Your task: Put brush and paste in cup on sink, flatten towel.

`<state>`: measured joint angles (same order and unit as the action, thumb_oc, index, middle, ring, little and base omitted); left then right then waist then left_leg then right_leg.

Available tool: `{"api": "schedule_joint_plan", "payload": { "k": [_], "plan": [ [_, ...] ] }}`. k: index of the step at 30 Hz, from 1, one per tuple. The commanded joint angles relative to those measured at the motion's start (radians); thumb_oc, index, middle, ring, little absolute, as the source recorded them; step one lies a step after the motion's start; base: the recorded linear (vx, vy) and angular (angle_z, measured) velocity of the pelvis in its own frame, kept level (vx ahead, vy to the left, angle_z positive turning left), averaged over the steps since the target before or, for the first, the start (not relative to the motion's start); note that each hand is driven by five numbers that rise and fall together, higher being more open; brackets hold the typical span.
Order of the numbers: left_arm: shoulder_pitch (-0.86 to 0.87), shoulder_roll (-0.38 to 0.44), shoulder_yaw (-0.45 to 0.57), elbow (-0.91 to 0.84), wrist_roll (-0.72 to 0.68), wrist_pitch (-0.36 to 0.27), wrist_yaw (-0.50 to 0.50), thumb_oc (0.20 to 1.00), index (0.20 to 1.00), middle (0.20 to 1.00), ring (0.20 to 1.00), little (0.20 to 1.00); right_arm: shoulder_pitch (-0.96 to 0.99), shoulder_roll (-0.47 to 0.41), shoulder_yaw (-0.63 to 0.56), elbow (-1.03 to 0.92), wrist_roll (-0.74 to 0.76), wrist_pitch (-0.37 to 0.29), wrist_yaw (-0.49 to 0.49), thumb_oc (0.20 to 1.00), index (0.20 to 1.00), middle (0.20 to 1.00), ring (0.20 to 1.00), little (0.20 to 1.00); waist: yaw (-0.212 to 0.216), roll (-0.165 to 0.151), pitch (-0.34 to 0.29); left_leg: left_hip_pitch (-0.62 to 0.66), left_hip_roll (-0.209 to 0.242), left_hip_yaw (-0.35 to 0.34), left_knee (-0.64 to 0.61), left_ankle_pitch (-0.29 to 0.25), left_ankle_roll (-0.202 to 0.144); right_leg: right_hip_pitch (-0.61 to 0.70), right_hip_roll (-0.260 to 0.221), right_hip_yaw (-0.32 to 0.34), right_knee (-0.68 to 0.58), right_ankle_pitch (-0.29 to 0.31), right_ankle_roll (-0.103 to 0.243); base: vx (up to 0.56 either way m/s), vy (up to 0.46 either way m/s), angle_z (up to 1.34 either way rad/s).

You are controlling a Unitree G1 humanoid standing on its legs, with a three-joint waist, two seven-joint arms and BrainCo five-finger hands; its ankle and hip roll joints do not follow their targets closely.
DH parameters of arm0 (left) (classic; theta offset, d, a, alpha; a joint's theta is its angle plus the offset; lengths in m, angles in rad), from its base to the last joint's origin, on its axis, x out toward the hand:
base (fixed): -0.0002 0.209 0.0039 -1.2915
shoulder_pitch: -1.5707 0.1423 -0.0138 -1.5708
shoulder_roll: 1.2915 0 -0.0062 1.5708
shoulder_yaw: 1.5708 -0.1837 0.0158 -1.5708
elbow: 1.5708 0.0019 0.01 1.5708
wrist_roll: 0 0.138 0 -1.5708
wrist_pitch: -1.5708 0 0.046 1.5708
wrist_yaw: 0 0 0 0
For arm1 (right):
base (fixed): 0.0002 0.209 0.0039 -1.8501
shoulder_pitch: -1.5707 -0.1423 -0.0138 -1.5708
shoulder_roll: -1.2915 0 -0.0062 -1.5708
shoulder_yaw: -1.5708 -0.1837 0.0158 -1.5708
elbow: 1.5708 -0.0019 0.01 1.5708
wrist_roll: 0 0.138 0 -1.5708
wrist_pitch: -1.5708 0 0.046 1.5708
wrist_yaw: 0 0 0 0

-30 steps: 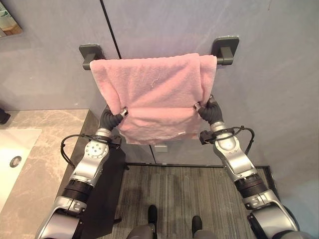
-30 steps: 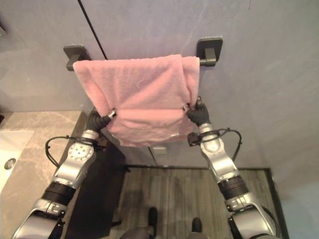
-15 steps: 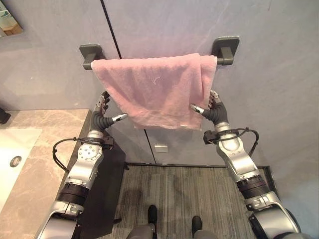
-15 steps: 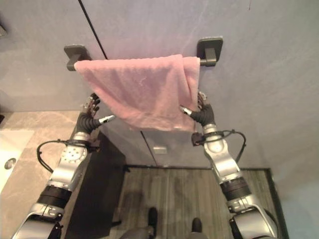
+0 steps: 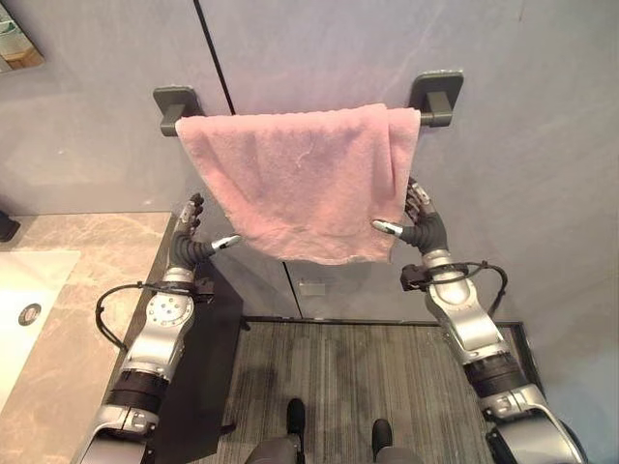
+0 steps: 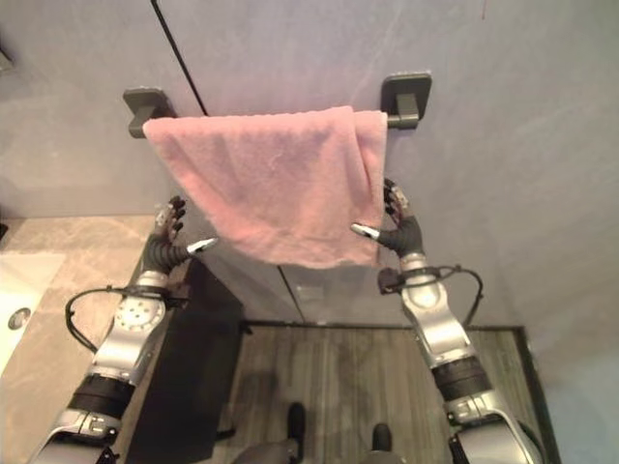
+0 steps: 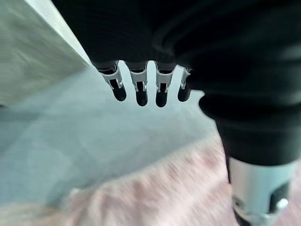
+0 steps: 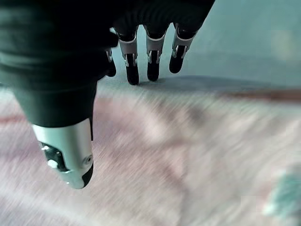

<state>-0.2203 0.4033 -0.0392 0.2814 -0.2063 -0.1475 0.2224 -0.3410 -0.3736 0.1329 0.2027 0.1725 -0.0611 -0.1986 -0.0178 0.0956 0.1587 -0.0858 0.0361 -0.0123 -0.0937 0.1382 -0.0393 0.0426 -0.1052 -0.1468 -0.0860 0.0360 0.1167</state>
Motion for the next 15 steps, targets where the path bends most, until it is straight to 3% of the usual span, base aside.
{"api": "schedule_joint_plan", "payload": {
  "k": [1, 11, 15],
  "plan": [
    [0.037, -0.002, 0.051, 0.019, -0.082, -0.037, -0.007, 1.0, 1.0, 1.0, 1.0, 1.0, 0.058, -0.016, -0.061, -0.045, -0.043, -0.02, -0.014, 1.0, 1.0, 1.0, 1.0, 1.0, 0.009, -0.069, -0.056, 0.125, -0.011, 0.039, 0.025, -0.225, -0.003, -0.012, -0.063, -0.03, 0.038, -0.109, 0.043, 0.0, 0.0, 0.0],
    [0.17, -0.095, 0.017, 0.234, -0.113, 0.001, -0.12, 1.0, 1.0, 1.0, 1.0, 1.0, 0.207, -0.034, -0.139, 0.07, -0.089, 0.003, 0.006, 1.0, 1.0, 1.0, 1.0, 1.0, -0.001, -0.064, -0.085, 0.156, -0.004, 0.037, 0.045, -0.248, -0.002, 0.024, -0.064, -0.04, 0.056, -0.132, 0.038, 0.0, -0.012, -0.02],
    [0.207, -0.167, -0.034, 0.485, -0.107, 0.032, -0.215, 1.0, 1.0, 1.0, 1.0, 1.0, 0.302, -0.026, -0.102, 0.145, -0.098, 0.003, 0.094, 1.0, 1.0, 1.0, 1.0, 1.0, -0.012, -0.062, -0.1, 0.178, 0.004, 0.04, 0.064, -0.259, -0.003, 0.046, -0.059, -0.039, 0.077, -0.149, 0.03, -0.01, -0.018, -0.03]
  ]
}}
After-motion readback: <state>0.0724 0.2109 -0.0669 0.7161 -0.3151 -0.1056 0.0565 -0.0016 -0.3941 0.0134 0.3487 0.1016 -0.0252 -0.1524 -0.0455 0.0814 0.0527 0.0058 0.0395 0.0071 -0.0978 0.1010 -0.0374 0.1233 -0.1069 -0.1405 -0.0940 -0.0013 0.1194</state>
